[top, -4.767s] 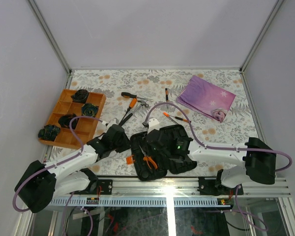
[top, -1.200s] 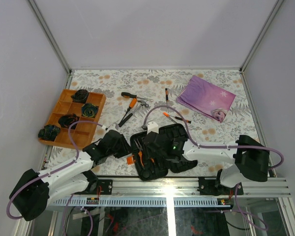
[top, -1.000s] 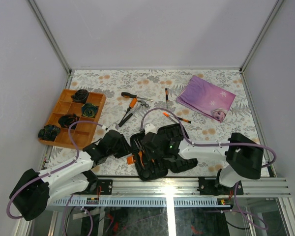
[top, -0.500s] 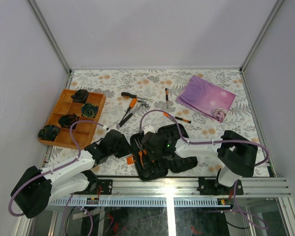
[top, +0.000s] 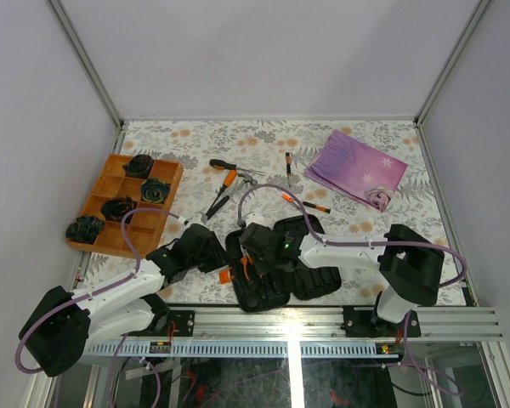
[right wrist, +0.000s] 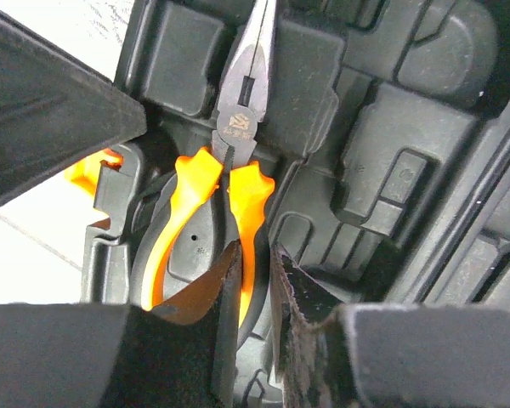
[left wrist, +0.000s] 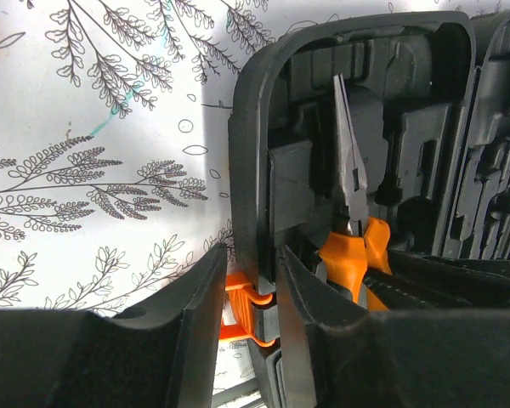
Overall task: Sort the tools into containers
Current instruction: Adjust the pliers in the storage box.
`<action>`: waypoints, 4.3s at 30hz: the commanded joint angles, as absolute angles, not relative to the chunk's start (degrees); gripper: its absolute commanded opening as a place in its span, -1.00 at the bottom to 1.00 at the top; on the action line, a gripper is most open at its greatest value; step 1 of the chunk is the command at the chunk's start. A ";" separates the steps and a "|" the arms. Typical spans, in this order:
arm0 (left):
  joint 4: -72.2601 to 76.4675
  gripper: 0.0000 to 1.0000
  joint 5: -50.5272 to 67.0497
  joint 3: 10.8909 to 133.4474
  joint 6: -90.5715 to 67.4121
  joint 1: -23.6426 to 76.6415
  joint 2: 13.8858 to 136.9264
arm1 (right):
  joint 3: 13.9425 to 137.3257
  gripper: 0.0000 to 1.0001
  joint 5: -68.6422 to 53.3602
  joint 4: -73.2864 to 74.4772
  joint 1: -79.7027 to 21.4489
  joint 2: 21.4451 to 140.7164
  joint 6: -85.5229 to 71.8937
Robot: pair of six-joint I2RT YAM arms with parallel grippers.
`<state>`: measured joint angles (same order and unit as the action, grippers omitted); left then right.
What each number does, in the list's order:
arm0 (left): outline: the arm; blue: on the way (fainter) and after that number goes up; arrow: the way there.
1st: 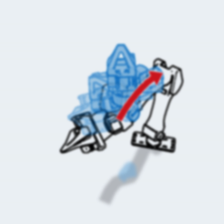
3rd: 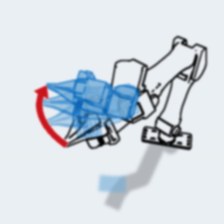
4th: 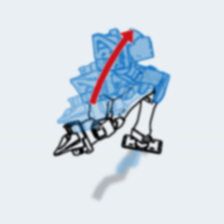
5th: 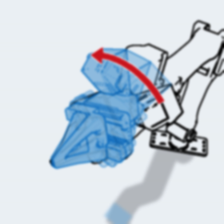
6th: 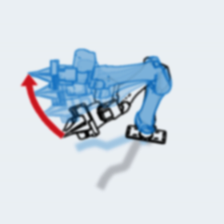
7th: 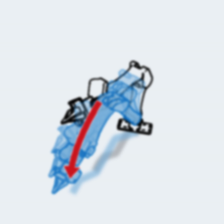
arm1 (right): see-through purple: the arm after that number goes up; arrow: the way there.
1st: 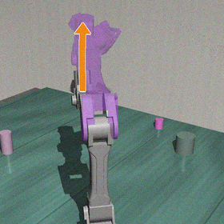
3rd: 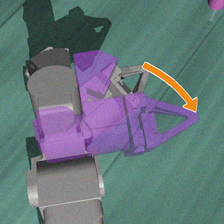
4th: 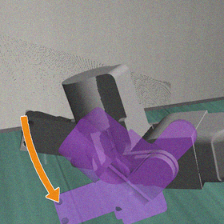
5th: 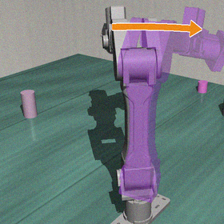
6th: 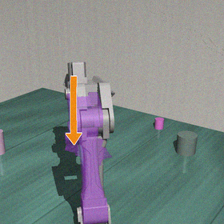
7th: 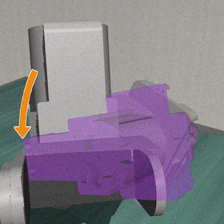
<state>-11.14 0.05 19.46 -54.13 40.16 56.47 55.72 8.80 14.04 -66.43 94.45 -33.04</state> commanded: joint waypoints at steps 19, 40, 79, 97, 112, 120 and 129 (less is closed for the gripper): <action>-10.02 -0.43 0.25 19.84 -54.05 40.94 56.39 | 67.75 -0.63 16.05 28.37 -71.90 101.15 -40.95; -12.46 -0.17 -0.23 20.84 -52.70 40.96 53.07 | 49.63 -0.18 11.66 9.03 -67.70 82.42 -40.26; -14.80 -0.26 -8.41 31.64 -43.31 38.15 64.62 | 40.70 -0.32 1.92 -8.31 -61.84 82.42 -42.85; -17.56 -0.43 -11.41 33.63 -50.59 52.30 65.45 | 39.09 -0.48 1.65 -10.06 -60.67 82.56 -44.16; -18.46 -0.65 -13.45 34.18 -50.89 52.91 69.36 | 41.78 -0.49 -0.26 -10.65 -59.57 86.18 -42.24; -19.34 -0.76 -13.19 33.78 -50.71 53.00 69.79 | 43.21 -0.52 -2.59 -10.62 -59.24 89.16 -42.38; -21.53 -0.96 -13.46 32.79 -50.80 53.20 71.13 | 43.14 -0.53 -2.81 -9.88 -59.24 89.42 -42.13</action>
<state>-18.15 -10.98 33.23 -50.98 52.93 68.88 41.19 -1.72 -9.13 -59.55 89.01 -42.92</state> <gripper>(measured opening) 0.046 0.240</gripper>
